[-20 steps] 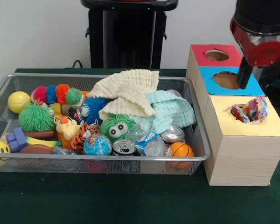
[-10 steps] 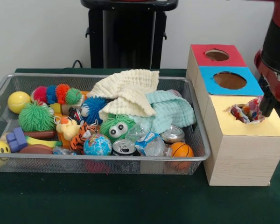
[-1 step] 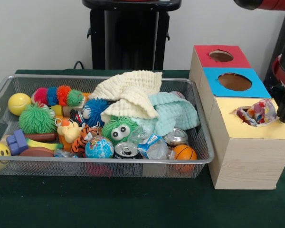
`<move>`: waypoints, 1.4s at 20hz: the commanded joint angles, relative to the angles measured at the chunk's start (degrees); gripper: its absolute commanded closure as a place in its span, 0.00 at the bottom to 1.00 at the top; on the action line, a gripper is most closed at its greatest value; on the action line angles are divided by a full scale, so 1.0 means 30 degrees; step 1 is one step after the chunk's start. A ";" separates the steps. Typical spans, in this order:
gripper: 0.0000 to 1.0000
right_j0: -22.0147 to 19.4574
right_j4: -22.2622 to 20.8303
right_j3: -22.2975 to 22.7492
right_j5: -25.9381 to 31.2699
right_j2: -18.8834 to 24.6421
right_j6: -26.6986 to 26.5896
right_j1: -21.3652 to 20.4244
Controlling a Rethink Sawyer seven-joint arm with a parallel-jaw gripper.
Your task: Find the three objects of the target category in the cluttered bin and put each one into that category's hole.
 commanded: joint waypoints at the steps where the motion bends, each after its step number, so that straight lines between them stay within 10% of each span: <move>1: 1.00 -0.0620 0.0688 0.4207 -0.2814 0.0718 0.3229 -0.0549; 16: 1.00 -0.2071 0.0254 0.7263 -0.5521 0.1603 0.0069 -0.1598; 23: 1.00 -0.1320 -0.0469 0.7388 -0.7080 0.1774 0.0455 0.0422; 28: 1.00 0.0086 -0.0648 0.5350 -0.9232 0.0470 0.2862 0.4653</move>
